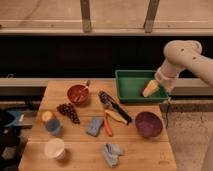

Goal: Place brush in paper cup

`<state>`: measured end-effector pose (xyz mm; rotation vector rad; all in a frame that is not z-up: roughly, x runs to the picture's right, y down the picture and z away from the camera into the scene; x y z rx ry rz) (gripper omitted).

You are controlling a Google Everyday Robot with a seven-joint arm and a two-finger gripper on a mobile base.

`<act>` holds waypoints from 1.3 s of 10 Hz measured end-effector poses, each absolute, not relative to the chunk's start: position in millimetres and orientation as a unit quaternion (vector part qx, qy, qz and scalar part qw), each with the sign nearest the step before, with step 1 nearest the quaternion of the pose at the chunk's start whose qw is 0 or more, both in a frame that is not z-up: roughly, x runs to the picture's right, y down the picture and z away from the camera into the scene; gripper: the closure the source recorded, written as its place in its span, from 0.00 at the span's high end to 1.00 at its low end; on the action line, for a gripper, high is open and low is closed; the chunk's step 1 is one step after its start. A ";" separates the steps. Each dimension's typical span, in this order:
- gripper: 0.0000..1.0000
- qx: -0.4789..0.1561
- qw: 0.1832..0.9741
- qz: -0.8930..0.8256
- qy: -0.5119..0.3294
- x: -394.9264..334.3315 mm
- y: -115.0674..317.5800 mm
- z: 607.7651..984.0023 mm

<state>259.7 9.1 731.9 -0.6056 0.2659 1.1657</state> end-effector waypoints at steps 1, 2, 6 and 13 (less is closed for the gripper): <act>0.80 -0.290 0.801 0.513 0.103 238.3 4.4 731.8; 0.80 -0.299 0.820 0.482 0.074 210.4 -1.9 727.7; 0.80 -0.304 0.833 0.460 0.054 192.6 -4.7 723.6; 0.80 -0.335 0.837 0.426 0.073 136.7 20.9 771.1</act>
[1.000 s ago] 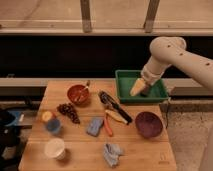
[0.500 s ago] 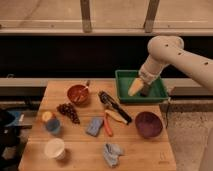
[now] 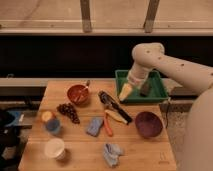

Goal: Place brush in paper cup

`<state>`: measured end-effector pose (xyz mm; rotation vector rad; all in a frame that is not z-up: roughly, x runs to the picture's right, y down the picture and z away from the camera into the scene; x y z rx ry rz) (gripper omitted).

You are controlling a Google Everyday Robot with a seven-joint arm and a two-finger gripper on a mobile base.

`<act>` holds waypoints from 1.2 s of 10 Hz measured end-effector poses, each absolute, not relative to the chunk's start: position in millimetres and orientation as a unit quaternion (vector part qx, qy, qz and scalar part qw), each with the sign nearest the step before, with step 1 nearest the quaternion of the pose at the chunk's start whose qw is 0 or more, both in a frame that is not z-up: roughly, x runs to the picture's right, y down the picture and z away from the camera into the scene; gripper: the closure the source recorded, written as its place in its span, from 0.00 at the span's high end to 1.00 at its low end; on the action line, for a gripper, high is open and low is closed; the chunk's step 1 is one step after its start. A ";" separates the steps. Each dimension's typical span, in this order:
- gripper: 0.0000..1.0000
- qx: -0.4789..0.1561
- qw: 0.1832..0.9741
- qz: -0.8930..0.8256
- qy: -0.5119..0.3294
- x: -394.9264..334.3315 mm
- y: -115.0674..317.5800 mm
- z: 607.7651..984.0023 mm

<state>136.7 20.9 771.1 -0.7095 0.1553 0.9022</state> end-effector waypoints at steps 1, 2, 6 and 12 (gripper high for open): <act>0.80 -0.339 0.844 0.409 0.068 103.8 22.9 784.8; 0.80 -0.341 0.849 0.400 0.059 85.8 23.0 789.6; 0.80 -0.342 0.852 0.393 0.055 79.1 23.7 791.5; 0.80 -0.359 0.820 0.442 0.053 109.2 60.8 794.2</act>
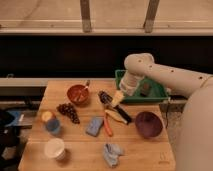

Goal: Place brush in paper cup

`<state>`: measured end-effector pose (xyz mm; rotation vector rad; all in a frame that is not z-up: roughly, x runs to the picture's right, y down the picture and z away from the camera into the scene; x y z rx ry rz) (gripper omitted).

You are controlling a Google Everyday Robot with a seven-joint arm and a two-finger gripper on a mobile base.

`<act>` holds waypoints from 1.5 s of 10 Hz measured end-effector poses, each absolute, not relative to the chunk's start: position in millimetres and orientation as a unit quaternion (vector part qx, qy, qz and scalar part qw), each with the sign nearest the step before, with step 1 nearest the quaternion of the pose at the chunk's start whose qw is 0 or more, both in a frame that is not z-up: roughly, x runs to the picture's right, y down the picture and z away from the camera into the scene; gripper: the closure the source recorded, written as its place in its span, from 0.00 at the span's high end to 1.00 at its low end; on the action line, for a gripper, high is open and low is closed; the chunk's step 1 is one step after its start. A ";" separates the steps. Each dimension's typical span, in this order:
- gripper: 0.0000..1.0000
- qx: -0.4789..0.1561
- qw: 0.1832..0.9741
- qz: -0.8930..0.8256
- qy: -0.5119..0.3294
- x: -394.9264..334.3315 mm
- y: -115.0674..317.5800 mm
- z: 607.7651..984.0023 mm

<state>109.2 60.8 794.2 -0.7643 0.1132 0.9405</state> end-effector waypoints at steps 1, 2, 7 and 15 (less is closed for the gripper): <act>0.80 -0.360 0.818 0.446 0.052 106.2 62.9 795.8; 0.80 -0.356 0.816 0.452 0.055 101.0 63.4 797.8; 0.80 -0.306 0.844 0.434 0.073 60.1 55.2 810.3; 0.80 -0.322 0.859 0.383 0.109 40.4 78.2 841.9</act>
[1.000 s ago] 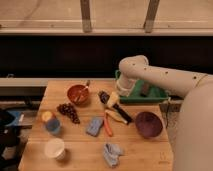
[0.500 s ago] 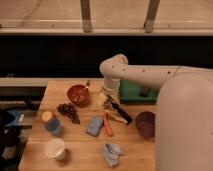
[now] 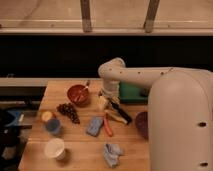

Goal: Place brush in paper cup

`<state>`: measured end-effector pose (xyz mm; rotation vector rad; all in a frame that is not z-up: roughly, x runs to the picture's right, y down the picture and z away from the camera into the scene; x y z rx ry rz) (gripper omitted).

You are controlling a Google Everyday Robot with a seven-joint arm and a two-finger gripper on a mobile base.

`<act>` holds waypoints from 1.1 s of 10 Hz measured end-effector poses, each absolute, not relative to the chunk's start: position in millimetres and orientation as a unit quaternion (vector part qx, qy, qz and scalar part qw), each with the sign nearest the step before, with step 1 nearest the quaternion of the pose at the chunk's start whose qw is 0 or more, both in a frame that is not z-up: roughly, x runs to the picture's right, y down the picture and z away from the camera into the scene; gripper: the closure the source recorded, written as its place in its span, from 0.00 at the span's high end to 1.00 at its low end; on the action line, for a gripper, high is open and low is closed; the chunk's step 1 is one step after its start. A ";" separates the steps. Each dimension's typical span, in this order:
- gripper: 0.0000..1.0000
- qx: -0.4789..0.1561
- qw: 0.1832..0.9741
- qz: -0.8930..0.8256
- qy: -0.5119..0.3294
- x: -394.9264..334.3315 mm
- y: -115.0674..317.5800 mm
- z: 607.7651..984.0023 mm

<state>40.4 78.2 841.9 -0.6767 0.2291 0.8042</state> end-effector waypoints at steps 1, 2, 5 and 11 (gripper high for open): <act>0.80 -0.322 0.855 0.388 0.117 47.3 80.9 843.2; 0.80 -0.323 0.853 0.391 0.123 50.1 82.5 844.6; 0.80 -0.314 0.853 0.390 0.149 55.9 84.2 851.8; 0.39 -0.307 0.848 0.401 0.159 56.8 85.7 857.8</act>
